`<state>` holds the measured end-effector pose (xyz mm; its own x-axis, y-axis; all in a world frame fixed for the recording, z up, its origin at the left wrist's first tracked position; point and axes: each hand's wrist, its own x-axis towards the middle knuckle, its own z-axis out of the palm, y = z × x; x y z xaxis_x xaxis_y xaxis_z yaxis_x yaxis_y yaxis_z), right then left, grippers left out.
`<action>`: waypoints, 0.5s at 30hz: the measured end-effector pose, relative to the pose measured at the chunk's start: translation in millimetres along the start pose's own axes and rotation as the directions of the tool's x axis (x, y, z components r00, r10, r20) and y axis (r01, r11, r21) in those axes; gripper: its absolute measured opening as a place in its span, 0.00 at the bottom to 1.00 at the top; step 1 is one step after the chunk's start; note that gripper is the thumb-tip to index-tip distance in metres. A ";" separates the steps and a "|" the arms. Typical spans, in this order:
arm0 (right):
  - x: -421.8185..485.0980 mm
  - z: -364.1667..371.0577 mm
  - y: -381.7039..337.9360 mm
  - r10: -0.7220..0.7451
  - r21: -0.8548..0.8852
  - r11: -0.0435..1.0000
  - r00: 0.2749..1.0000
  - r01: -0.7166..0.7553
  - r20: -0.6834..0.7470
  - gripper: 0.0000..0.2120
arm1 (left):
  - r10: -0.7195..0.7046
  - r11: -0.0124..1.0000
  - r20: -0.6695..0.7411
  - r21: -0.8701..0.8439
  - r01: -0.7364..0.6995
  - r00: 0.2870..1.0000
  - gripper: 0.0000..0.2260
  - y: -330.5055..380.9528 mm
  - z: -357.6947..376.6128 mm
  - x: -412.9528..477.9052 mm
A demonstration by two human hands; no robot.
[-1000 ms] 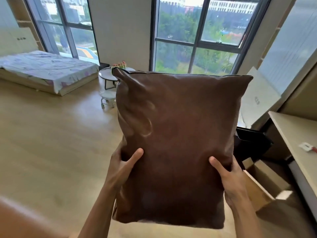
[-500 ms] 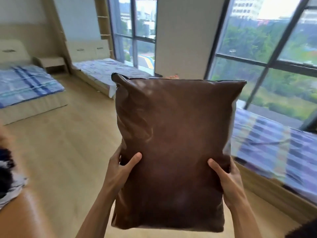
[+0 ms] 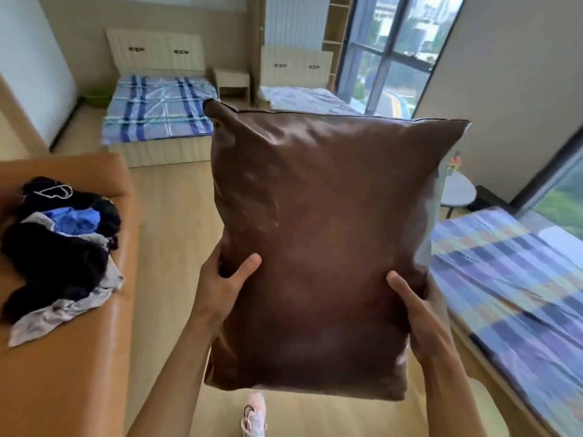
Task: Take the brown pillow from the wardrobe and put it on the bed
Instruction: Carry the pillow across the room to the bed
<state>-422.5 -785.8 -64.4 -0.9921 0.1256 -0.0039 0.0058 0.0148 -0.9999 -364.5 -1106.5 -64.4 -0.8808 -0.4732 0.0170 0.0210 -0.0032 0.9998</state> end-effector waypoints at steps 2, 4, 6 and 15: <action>52.5 27.2 0.2 -0.009 0.006 1.000 1.000 0.009 0.020 0.29 | -0.003 1.000 -0.015 -0.003 0.003 1.000 0.24 0.1 4.6 51.8; 98.2 49.6 -5.9 -0.038 -0.010 0.999 0.999 0.038 0.035 0.33 | -0.005 1.000 -0.026 -0.003 0.005 1.000 0.25 3.2 7.9 98.3; 145.6 75.4 -14.0 -0.056 -0.021 0.998 0.998 0.057 0.042 0.38 | -0.002 1.000 -0.029 0.008 0.002 1.000 0.24 12.2 13.9 149.1; 328.4 152.4 -9.4 -0.053 0.029 0.998 0.998 0.053 0.017 0.40 | 0.038 0.998 -0.056 0.053 -0.035 0.998 0.29 29.5 49.7 333.0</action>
<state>-767.5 -895.8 -58.6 -0.9930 0.1074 0.0491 -0.0502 -0.0076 -0.9987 -680.7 -1220.4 -28.6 -0.8517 -0.5212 0.0546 0.0270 0.0605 0.9978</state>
